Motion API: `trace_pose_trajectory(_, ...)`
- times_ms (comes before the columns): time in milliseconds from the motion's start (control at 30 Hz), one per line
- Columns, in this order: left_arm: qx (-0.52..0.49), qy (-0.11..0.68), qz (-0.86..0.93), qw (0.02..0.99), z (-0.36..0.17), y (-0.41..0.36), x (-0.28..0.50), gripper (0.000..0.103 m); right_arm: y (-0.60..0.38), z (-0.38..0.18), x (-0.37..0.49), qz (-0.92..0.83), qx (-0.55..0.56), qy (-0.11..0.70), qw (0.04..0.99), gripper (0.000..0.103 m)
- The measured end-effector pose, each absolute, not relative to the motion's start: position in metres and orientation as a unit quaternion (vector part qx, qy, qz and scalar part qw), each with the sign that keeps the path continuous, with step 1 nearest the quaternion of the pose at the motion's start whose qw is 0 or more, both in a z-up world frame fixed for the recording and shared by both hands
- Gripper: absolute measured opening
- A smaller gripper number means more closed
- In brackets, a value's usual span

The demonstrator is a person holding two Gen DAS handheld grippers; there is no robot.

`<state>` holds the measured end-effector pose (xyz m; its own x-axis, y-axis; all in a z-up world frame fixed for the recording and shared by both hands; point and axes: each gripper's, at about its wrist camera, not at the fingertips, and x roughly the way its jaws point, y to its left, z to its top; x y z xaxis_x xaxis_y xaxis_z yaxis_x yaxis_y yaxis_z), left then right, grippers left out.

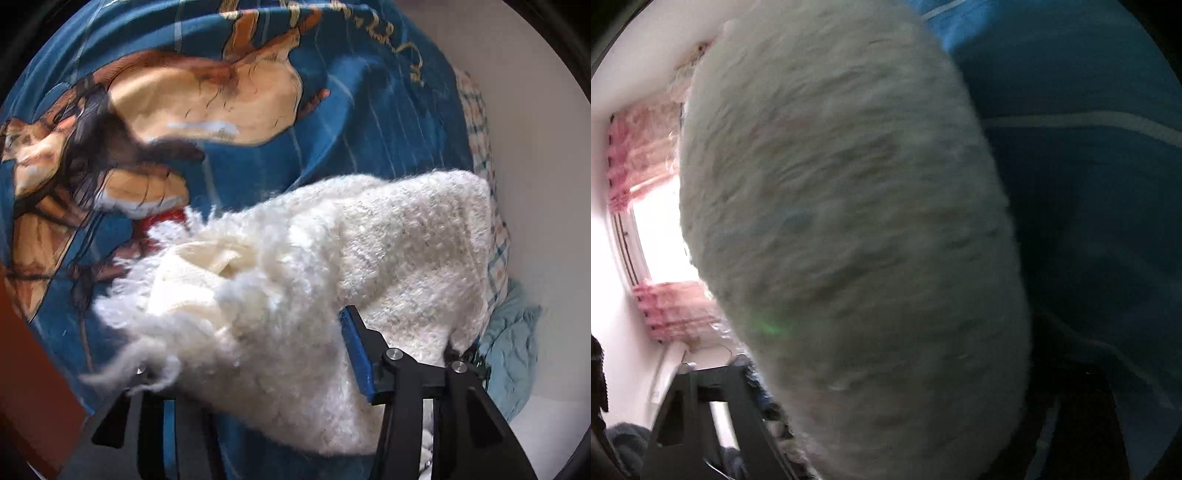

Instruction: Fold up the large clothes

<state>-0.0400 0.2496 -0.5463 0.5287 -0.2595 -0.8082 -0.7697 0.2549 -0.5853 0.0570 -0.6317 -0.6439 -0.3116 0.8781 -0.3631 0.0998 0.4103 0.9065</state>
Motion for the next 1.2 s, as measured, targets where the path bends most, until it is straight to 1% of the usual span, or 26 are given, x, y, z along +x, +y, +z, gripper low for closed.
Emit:
trace_pose_trajectory(33, -0.577, 0.435, 0.200, 0.662, -0.543, 0.248, -0.038, 0.044, -0.634, -0.643, 0.058, 0.413, 0.363, 0.692, 0.469, 0.065)
trace_pose_trajectory(100, -0.570, 0.419, 0.209, 0.675, -0.532, 0.250, -0.033, 0.032, -0.640, -0.637, 0.058, 0.413, 0.380, 0.684, 0.466, 0.059)
trace_pose_trajectory(133, -0.565, 0.419, 0.207, 0.680, -0.527, 0.250, -0.031, 0.024, -0.642, -0.632, 0.058, 0.412, 0.391, 0.680, 0.463, 0.058)
trace_pose_trajectory(233, -0.547, 0.413, 0.202, 0.699, -0.506, 0.251, -0.019, 0.020, -0.643, -0.619, 0.056, 0.404, 0.415, 0.672, 0.462, 0.056)
trace_pose_trajectory(467, -0.541, 0.398, 0.164, 0.722, -0.455, 0.262, 0.017, 0.019, -0.649, -0.567, 0.080, 0.394, 0.456, 0.645, 0.470, 0.054)
trace_pose_trajectory(600, -0.534, 0.391, 0.136, 0.737, -0.428, 0.259, 0.055, 0.019, -0.647, -0.536, 0.117, 0.393, 0.469, 0.628, 0.481, 0.054)
trace_pose_trajectory(633, -0.529, 0.390, 0.128, 0.742, -0.420, 0.256, 0.075, 0.019, -0.651, -0.528, 0.129, 0.395, 0.468, 0.623, 0.487, 0.054)
trace_pose_trajectory(800, -0.519, 0.369, 0.106, 0.764, -0.400, 0.239, 0.155, 0.019, -0.679, -0.493, 0.218, 0.411, 0.475, 0.595, 0.501, 0.054)
trace_pose_trajectory(933, -0.509, 0.355, 0.095, 0.778, -0.392, 0.228, 0.243, 0.019, -0.695, -0.480, 0.307, 0.423, 0.474, 0.575, 0.515, 0.054)
trace_pose_trajectory(1067, -0.503, 0.340, 0.084, 0.790, -0.395, 0.223, 0.332, 0.019, -0.708, -0.483, 0.399, 0.428, 0.482, 0.561, 0.519, 0.054)
trace_pose_trajectory(1100, -0.508, 0.333, 0.075, 0.791, -0.402, 0.222, 0.361, 0.019, -0.711, -0.487, 0.426, 0.431, 0.482, 0.559, 0.520, 0.054)
trace_pose_trajectory(1200, -0.511, 0.323, 0.055, 0.795, -0.425, 0.217, 0.415, 0.019, -0.719, -0.504, 0.494, 0.435, 0.475, 0.555, 0.526, 0.054)
